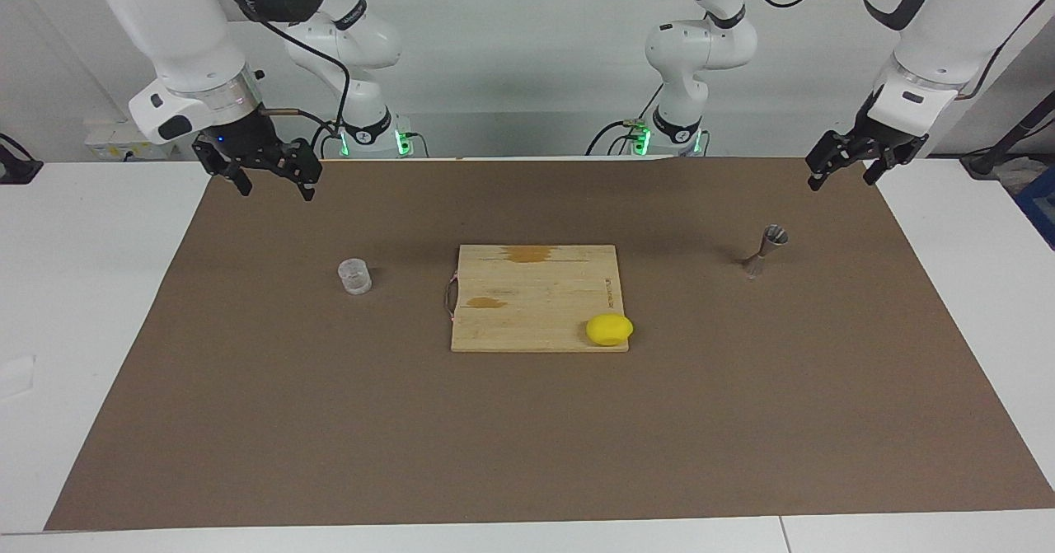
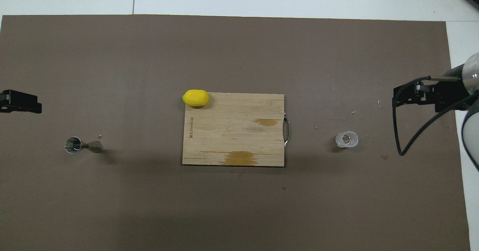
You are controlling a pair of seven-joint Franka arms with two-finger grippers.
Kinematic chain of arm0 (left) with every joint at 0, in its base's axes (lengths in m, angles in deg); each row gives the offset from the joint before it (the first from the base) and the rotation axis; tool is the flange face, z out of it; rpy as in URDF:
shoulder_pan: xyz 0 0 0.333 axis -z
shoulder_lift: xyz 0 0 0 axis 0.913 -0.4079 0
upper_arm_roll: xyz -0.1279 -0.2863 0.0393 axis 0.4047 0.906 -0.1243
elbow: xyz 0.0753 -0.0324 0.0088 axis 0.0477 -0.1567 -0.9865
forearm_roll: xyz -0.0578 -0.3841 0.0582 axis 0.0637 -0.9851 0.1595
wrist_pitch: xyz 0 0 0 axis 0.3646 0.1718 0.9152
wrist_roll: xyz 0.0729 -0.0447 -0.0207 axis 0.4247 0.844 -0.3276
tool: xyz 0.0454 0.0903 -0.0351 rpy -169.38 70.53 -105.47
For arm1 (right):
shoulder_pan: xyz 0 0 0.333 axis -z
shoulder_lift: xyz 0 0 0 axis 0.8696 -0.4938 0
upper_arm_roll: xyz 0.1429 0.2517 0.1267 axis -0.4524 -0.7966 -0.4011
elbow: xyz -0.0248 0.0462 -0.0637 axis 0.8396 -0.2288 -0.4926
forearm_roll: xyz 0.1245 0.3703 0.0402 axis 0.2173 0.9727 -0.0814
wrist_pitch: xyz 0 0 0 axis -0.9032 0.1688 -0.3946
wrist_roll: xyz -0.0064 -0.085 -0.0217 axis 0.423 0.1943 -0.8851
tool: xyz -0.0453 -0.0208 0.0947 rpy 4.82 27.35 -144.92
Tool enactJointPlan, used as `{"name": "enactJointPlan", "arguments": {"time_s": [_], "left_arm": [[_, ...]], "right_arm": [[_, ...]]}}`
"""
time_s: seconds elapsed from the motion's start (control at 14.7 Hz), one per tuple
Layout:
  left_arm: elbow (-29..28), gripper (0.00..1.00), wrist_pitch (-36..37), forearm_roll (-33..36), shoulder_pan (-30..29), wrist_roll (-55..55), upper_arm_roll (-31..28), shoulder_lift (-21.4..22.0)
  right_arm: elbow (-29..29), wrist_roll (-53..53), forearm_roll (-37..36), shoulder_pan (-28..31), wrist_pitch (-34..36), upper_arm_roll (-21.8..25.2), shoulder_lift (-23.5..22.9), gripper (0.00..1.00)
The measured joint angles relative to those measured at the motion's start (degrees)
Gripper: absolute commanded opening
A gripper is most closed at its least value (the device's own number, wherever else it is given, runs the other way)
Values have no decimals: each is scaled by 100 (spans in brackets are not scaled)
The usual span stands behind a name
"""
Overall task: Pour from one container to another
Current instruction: 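Move the left gripper down toward the small dark cup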
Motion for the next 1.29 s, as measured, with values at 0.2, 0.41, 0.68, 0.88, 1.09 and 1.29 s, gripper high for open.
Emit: {"name": "enactJointPlan", "arguments": {"time_s": [0.2,0.41,0.68,0.88,1.09,1.29], "left_arm": [[-2,100,3,0,2,0,4,0],[-15,100,58,0,0,0,0,0],[-15,100,75,0,12,0,51,0],[-15,100,73,-3,69,0,117,0],[-43,100,107,-6,340,0,133,0],[-160,100,168,23,622,-9,140,9]], "right_arm": [[0,0,0,0,0,0,0,99],[0,0,0,0,0,0,0,100],[0,0,0,0,0,0,0,99],[0,0,0,0,0,0,0,99],[0,0,0,0,0,0,0,100],[0,0,0,0,0,0,0,99]]}}
